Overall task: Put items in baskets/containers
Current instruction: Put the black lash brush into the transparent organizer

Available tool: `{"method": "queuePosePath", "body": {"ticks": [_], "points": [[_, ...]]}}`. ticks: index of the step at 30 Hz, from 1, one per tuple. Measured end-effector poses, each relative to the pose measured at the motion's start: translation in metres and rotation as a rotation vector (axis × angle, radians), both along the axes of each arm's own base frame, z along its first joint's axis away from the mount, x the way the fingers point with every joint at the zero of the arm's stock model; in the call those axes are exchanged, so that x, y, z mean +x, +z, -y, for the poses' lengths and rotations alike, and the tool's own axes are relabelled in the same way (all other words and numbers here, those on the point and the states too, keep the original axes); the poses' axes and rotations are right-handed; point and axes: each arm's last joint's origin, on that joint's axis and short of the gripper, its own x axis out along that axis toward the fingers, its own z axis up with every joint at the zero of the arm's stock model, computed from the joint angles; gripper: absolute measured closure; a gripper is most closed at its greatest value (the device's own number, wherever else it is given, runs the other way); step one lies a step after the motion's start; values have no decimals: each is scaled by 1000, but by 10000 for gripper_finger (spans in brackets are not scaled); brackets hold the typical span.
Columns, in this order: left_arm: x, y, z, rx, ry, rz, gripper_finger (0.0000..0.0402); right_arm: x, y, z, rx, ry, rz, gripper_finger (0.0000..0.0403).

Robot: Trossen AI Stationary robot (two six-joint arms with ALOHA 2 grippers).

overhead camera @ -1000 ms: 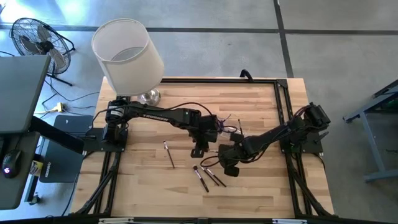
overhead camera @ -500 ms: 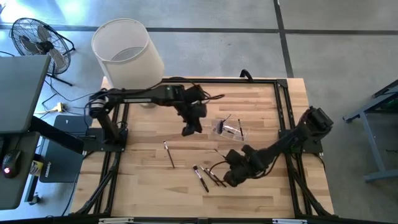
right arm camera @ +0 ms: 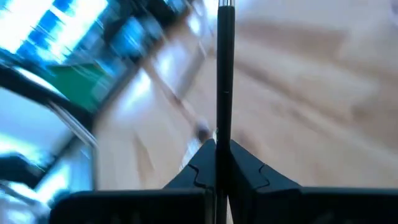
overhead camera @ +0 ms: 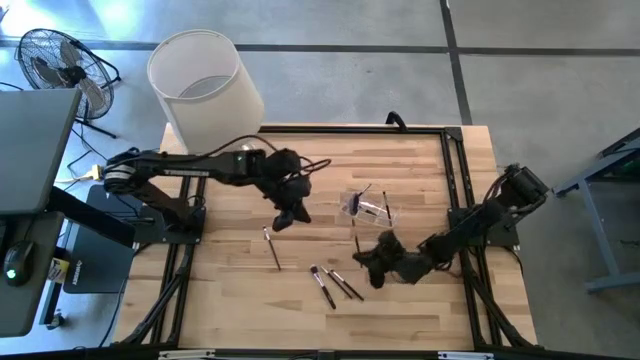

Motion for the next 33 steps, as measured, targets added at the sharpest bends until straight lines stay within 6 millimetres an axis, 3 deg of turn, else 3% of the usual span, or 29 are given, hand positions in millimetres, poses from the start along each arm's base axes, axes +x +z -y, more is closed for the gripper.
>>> {"method": "queuePosePath", "body": {"ticks": [4, 10, 16, 25, 33], "points": [[5, 1, 15, -1, 30, 26, 400, -13, 0, 12, -105, -49, 152, 393], [7, 2, 33, -9, 59, 21, 400, -26, 2, 33, -281, -170, 229, 394], [9, 3, 34, -25, 153, 25, 401, -26, 9, 58, -438, -263, 243, 393], [10, 4, 38, -76, 205, -2, 401, -33, -4, 91, -553, -318, 143, 393], [10, 3, 36, -73, 250, -9, 401, -53, -7, 101, -555, -307, 140, 393]]}}
